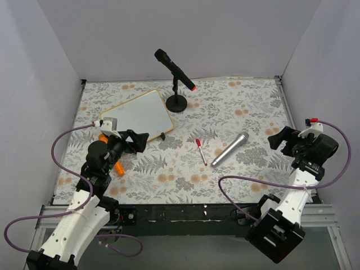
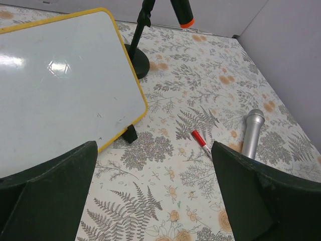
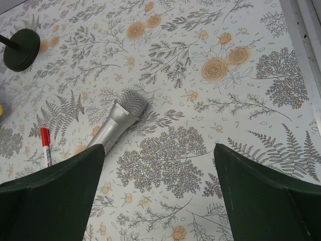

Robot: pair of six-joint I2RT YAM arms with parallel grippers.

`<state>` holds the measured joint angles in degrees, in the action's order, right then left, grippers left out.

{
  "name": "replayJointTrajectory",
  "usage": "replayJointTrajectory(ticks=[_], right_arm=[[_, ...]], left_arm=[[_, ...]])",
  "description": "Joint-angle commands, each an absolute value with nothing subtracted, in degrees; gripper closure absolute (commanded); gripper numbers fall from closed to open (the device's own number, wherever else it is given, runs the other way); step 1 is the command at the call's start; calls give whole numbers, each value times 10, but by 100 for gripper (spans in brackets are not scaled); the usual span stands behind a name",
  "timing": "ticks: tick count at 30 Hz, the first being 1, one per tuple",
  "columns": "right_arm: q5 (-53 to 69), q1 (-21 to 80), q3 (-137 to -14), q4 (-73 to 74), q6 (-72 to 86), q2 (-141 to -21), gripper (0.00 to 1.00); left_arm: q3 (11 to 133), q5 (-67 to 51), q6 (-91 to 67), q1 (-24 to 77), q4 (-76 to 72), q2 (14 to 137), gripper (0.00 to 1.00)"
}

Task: Write a sentence on the whiteboard
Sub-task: Pick up the whiteboard marker from the center of the board.

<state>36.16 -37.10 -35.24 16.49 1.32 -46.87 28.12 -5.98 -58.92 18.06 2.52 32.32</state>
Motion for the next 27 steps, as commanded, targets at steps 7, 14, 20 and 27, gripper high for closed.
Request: replayJointTrajectory(ticks=[7,14,20,27], right_arm=[[412,-372,-411,179,-33,-477,2],[606,-348,-447,249,-175,-509,2],[501,-128,-495,323,-210,-542,2],[322,137,-513,291,-253,-597,2]], left_arm=[[306,-27,-591,178,40,316,2],[306,-39,-592,178,40,317,2],[312,-52,-587,178,47,330,2],[311,-54,-584,178,46,339,2]])
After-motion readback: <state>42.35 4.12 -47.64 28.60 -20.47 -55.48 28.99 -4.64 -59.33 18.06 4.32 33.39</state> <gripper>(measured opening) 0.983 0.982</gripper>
